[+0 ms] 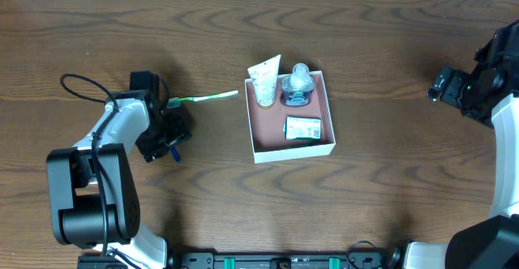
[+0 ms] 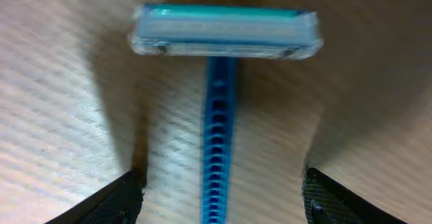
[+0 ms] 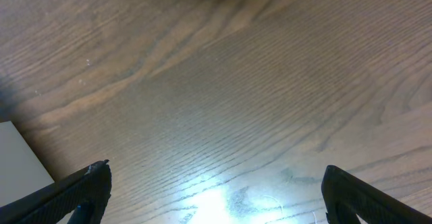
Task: Pack container
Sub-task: 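Grasp the blue razor handle with the left gripper, then carry the razor into the box and lower it beside the toothpaste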
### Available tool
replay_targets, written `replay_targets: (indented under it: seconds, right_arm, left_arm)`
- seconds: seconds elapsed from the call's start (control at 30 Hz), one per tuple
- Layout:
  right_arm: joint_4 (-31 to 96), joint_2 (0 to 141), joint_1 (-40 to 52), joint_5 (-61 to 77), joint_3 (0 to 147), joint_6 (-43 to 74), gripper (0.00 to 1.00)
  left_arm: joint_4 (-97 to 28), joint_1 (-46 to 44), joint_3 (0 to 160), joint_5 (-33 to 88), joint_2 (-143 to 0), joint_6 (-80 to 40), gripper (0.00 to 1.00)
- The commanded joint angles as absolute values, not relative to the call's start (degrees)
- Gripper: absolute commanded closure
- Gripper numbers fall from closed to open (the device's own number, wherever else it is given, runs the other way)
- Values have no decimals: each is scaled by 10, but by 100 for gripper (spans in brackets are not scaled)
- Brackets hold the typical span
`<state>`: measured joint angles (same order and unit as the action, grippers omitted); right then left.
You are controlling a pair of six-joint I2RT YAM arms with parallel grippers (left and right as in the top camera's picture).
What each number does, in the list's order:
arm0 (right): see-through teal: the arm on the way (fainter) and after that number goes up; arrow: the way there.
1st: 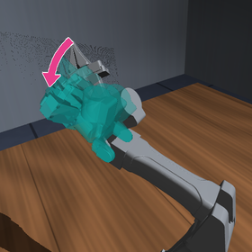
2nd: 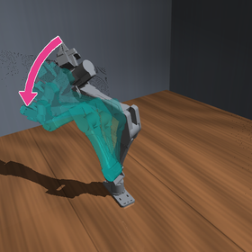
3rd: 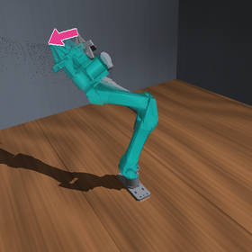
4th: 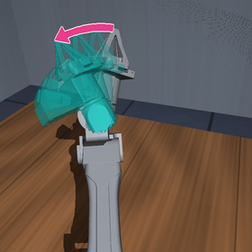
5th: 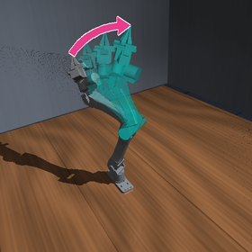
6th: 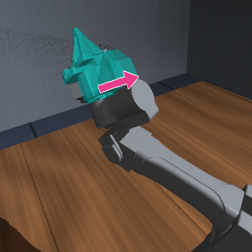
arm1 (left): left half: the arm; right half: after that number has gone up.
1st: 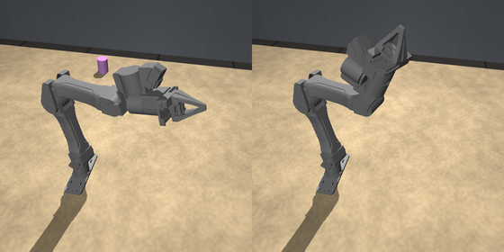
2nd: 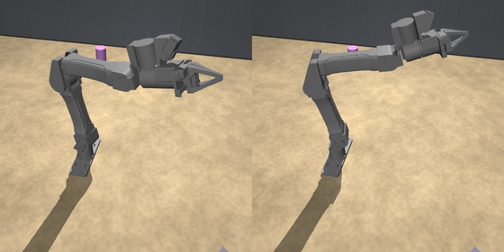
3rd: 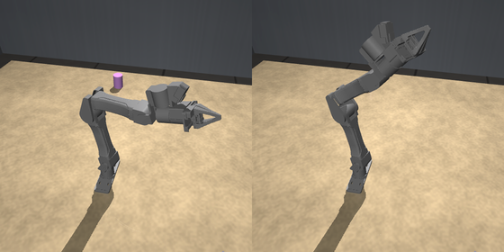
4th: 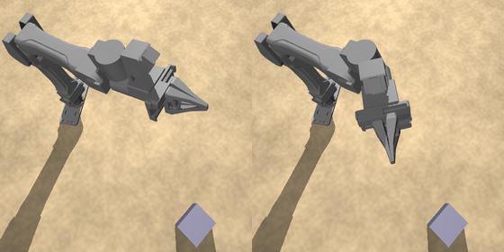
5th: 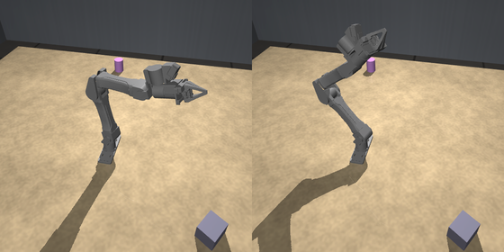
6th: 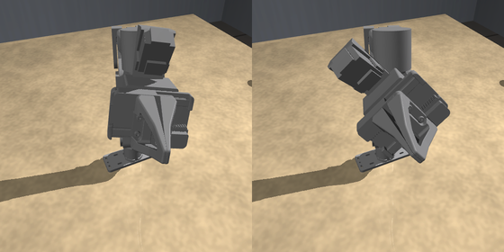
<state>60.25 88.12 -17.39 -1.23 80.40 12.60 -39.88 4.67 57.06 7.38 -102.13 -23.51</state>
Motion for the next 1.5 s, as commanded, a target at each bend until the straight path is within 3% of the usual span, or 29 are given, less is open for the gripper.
replay_targets:
  seconds: [0.0, 0.13, 0.27, 0.4, 0.47, 0.53, 0.87, 1.13, 1.23, 1.47]
  right_arm:
    - [602, 882, -176, -13, 806, 133, 1]
    - [602, 882, -176, -13, 806, 133, 1]
    - [602, 882, -176, -13, 806, 133, 1]
    - [602, 882, -176, -13, 806, 133, 1]
    - [602, 882, -176, -13, 806, 133, 1]
    - [602, 882, -176, -13, 806, 133, 1]
    - [602, 882, -176, -13, 806, 133, 1]
    - [602, 882, -176, -13, 806, 133, 1]
    - [602, 882, -176, -13, 806, 133, 1]
    - [602, 882, -176, -13, 806, 133, 1]
  left_arm:
    - [-383, 49, 544, 64, -1030, -225, 24]
    - [-364, 49, 526, 64, -1030, -225, 29]
    - [-354, 49, 520, 49, -1030, -225, 57]
    - [-350, 49, 520, 43, -1030, -225, 73]
    - [-348, 49, 520, 43, -1030, -225, 88]
    - [-349, 49, 524, 43, -1030, -225, 94]
    - [-421, 49, 579, 84, -995, -216, 94]
    - [-460, 38, 645, 325, -863, -96, 94]
    - [-444, 13, 650, 383, -802, -50, 94]
    - [-374, -113, 650, 379, -701, 6, 94]
